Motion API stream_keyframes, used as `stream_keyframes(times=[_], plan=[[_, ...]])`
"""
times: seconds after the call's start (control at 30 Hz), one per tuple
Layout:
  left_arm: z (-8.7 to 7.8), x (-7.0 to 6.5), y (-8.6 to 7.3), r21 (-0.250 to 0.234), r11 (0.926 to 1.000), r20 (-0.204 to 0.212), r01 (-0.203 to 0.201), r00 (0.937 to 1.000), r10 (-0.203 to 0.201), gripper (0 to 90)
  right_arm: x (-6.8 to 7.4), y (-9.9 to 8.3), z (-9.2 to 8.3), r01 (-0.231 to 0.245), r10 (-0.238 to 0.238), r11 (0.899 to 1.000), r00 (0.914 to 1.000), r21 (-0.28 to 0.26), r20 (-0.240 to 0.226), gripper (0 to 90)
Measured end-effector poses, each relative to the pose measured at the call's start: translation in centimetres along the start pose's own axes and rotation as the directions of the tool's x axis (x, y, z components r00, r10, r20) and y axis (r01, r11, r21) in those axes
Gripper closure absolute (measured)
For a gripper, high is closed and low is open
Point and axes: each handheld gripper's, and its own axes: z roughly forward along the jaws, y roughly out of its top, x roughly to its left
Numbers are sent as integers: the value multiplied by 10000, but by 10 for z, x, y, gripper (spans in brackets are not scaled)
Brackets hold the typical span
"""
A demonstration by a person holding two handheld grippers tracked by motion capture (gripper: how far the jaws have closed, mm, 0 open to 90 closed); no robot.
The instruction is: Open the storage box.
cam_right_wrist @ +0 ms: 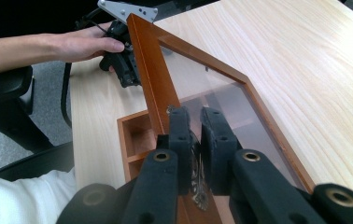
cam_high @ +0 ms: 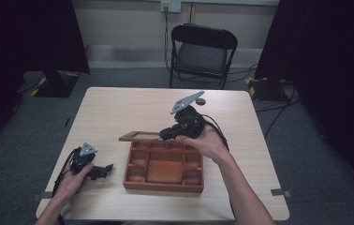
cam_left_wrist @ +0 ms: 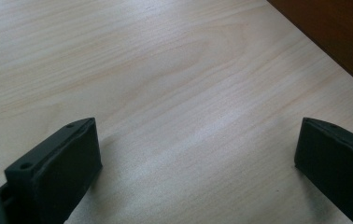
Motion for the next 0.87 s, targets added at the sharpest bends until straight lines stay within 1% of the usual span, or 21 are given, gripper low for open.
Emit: stream_keyframes(times=[0.87], plan=[[0,0,0,4,10000,-7,-18,10000,18,0,0,0,0,22,-22,10000,10000,-12,37,834]])
